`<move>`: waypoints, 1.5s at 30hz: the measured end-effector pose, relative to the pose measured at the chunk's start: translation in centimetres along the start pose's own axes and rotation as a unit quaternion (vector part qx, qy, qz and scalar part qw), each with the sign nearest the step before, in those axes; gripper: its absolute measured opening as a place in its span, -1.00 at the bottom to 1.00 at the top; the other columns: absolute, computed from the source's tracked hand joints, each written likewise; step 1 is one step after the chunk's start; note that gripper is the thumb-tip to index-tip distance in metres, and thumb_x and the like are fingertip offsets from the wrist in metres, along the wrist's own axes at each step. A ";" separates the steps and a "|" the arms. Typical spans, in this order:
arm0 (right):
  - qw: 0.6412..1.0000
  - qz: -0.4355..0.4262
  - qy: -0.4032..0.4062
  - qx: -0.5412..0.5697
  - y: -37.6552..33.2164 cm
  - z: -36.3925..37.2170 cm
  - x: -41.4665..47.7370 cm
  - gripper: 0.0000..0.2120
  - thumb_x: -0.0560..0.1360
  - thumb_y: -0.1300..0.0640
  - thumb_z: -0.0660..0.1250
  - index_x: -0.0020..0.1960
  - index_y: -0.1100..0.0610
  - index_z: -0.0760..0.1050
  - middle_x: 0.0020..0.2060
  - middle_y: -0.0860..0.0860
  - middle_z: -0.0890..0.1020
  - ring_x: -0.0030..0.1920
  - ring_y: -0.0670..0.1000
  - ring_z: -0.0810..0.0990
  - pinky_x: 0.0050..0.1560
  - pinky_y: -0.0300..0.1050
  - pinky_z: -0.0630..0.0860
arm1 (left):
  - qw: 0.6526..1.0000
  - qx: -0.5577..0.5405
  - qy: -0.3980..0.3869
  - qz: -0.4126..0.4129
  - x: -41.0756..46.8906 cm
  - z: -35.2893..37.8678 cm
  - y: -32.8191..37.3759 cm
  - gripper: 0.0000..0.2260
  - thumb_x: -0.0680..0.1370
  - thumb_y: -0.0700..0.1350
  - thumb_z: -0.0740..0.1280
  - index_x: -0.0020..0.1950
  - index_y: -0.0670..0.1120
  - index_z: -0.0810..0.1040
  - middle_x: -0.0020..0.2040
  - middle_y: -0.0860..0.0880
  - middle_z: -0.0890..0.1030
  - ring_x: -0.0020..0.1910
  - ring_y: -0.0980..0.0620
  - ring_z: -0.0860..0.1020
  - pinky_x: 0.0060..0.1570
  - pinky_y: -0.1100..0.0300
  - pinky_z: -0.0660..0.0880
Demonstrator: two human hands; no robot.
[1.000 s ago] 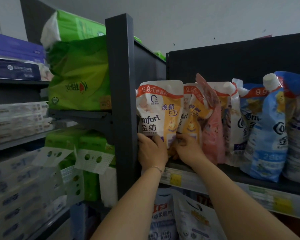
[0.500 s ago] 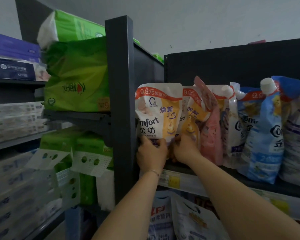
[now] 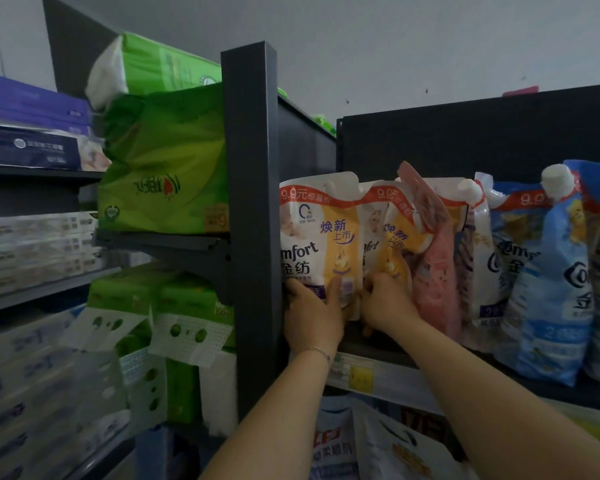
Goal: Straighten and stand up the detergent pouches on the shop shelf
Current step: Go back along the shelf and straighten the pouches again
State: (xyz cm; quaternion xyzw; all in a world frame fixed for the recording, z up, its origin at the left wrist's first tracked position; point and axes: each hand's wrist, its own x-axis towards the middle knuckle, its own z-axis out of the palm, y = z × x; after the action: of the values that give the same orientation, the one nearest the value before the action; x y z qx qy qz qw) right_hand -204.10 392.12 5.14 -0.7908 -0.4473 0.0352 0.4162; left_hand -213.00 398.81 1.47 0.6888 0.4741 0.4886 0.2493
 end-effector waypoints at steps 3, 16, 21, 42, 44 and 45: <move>1.000 0.008 -0.006 -0.015 -0.3 -0.1 0.0 -0.85 0.52 0.23 0.23 -0.22 0.08 0.40 -0.26 0.08 0.59 -0.45 0.12 0.64 -0.39 -0.09 0.55 | 0.999 -0.021 -0.038 -0.012 1.0 0.3 0.2 -0.35 0.52 0.31 0.22 0.38 -0.14 0.18 0.26 -0.17 0.51 0.16 -0.20 0.54 0.00 -0.02 0.53; 0.999 -0.004 -0.023 0.033 0.2 -0.2 0.1 -0.84 0.56 0.15 0.24 -0.16 0.20 0.45 -0.28 0.17 0.62 -0.46 0.14 0.65 -0.30 0.06 0.58 | 0.992 -0.013 -0.103 -0.066 4.0 1.0 2.2 -0.37 0.57 0.13 0.28 0.45 -0.19 0.11 0.43 -0.23 0.23 0.37 -0.26 0.29 0.25 -0.07 0.33; 0.999 -0.006 -0.043 -0.008 -0.5 -2.1 -1.7 -0.71 0.56 0.05 0.28 -0.30 0.13 0.43 -0.37 0.07 0.57 -0.39 0.12 0.63 -0.45 -0.15 0.50 | 0.987 -0.027 -0.135 -0.078 4.3 0.4 2.3 -0.33 0.57 0.13 0.29 0.50 -0.17 0.08 0.44 -0.22 0.22 0.39 -0.25 0.29 0.27 -0.08 0.34; 0.985 0.126 0.065 -0.097 -1.4 -2.0 -2.3 -0.43 0.56 0.10 0.26 0.44 0.28 0.10 0.21 0.18 0.52 0.14 0.20 0.56 0.06 0.03 0.54 | 0.974 0.047 -0.143 0.168 -1.9 -0.4 1.3 -0.70 0.51 -0.04 0.33 0.18 -0.07 0.38 0.18 -0.06 0.45 0.19 -0.08 0.42 0.16 0.00 0.44; 0.985 0.126 0.101 -0.067 -0.9 -2.1 -2.0 -0.49 0.54 0.09 0.29 0.39 0.22 0.20 0.19 0.18 0.53 0.13 0.20 0.56 0.07 0.04 0.54 | 0.982 0.042 -0.073 0.168 -2.0 -0.2 1.1 -0.61 0.49 -0.01 0.36 0.26 -0.06 0.34 0.25 -0.06 0.38 0.26 -0.09 0.35 0.21 0.01 0.38; 0.985 0.121 0.112 -0.049 -0.7 -2.0 -1.9 -0.56 0.52 0.09 0.30 0.34 0.18 0.27 0.15 0.17 0.55 0.09 0.20 0.57 0.07 0.06 0.56 | 0.986 0.017 -0.062 0.155 -2.0 -0.3 1.1 -0.56 0.49 -0.02 0.37 0.31 -0.06 0.32 0.29 -0.06 0.36 0.29 -0.09 0.34 0.24 0.01 0.37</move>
State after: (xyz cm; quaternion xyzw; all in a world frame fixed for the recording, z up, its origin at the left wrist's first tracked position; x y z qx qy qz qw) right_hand -204.82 389.64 6.31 -0.8578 -0.2996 -0.0259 0.4169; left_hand -212.92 396.54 1.61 0.7868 0.3537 0.4697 0.1876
